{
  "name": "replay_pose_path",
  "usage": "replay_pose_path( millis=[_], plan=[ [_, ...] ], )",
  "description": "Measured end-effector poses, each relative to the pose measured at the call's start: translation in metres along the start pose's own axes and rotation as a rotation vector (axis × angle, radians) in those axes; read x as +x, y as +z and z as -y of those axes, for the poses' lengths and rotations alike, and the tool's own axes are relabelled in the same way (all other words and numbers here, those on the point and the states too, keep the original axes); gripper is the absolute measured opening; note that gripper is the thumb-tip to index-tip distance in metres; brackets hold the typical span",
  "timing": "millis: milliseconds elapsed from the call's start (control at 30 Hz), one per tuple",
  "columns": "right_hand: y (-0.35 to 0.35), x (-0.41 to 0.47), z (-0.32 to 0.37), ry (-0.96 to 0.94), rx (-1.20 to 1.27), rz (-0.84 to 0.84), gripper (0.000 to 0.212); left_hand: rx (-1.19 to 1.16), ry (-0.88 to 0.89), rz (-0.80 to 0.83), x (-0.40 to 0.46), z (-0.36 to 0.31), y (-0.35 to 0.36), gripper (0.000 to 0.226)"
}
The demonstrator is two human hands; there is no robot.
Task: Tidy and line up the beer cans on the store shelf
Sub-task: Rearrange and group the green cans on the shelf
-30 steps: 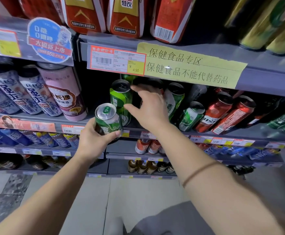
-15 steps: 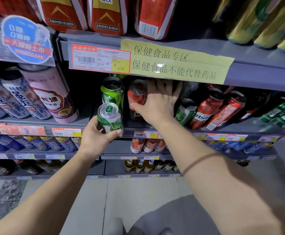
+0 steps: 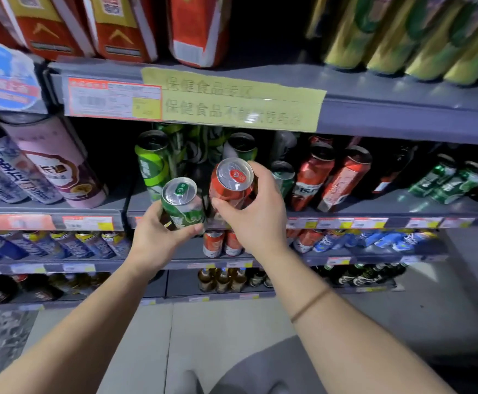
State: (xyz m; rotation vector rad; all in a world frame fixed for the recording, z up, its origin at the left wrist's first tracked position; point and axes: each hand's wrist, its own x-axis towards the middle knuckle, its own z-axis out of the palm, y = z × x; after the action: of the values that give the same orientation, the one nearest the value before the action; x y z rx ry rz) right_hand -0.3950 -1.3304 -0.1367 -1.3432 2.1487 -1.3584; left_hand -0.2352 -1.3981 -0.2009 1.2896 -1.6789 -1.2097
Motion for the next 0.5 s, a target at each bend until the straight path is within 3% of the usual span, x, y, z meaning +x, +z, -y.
replay_pose_path(
  millis=[167,300,500],
  plan=[
    [-0.069,-0.006,-0.037,0.072,0.115,-0.072,0.060,-0.018,0.023,0.045,-0.010,-0.023,0.057,0.043],
    [-0.139,-0.001,-0.089,0.096,0.105,-0.099,0.061,-0.015,0.005,0.067,-0.017,-0.044,0.122,0.048],
    [-0.233,0.040,-0.157,0.131,0.038,-0.169,0.061,-0.023,-0.010,0.012,-0.039,-0.072,0.215,0.038]
  ],
)
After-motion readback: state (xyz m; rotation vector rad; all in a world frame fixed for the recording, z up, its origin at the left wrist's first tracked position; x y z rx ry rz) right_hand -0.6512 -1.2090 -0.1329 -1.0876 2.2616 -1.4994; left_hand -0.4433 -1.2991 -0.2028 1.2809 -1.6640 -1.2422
